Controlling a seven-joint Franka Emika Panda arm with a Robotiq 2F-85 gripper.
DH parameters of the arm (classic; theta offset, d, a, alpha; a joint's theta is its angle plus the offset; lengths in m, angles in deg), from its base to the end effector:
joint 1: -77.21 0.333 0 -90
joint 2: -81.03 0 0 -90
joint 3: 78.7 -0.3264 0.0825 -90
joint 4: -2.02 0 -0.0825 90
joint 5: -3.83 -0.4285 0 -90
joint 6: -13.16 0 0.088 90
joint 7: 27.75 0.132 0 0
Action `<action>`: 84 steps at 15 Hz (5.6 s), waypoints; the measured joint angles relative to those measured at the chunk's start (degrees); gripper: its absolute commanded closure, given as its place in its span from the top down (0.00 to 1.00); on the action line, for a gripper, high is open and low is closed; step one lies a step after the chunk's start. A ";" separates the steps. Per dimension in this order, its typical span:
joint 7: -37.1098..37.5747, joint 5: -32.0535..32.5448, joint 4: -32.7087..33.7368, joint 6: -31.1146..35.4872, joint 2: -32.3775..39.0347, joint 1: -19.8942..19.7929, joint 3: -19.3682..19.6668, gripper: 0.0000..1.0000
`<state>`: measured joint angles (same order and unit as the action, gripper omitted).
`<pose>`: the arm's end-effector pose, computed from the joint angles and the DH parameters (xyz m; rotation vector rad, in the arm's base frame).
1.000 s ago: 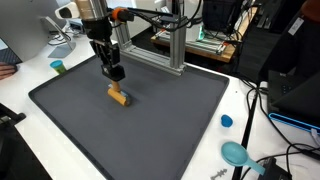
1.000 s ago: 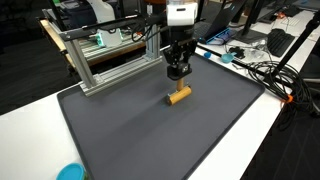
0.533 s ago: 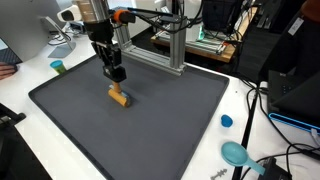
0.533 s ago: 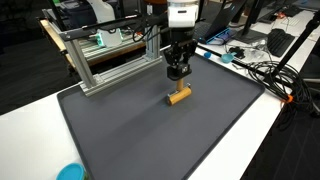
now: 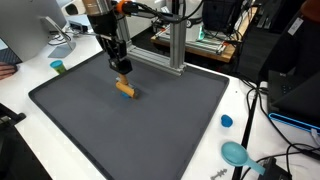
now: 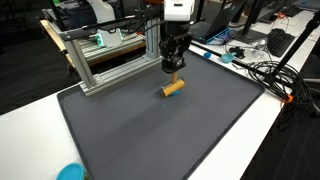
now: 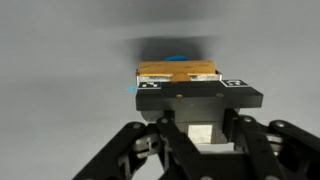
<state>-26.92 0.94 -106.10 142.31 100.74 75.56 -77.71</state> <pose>0.6673 -0.0280 0.2849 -3.1049 0.1412 -0.0368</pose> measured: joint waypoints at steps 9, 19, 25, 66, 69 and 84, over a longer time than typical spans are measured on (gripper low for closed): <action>1.15 1.88 -0.20 -0.41 0.36 0.23 0.29 0.22; 1.09 1.58 -0.01 0.84 -0.59 0.01 0.32 0.22; 0.89 -0.36 0.46 0.84 0.97 -0.71 0.32 0.22; 0.64 4.63 2.98 -6.70 2.93 1.01 1.01 0.22; 0.64 4.59 3.05 -6.98 2.90 1.00 1.00 0.22; -30.44 4.42 7.36 -15.66 -4.24 0.73 -1.86 0.47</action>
<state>-57.36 5.36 -98.74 126.65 96.50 76.29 -79.56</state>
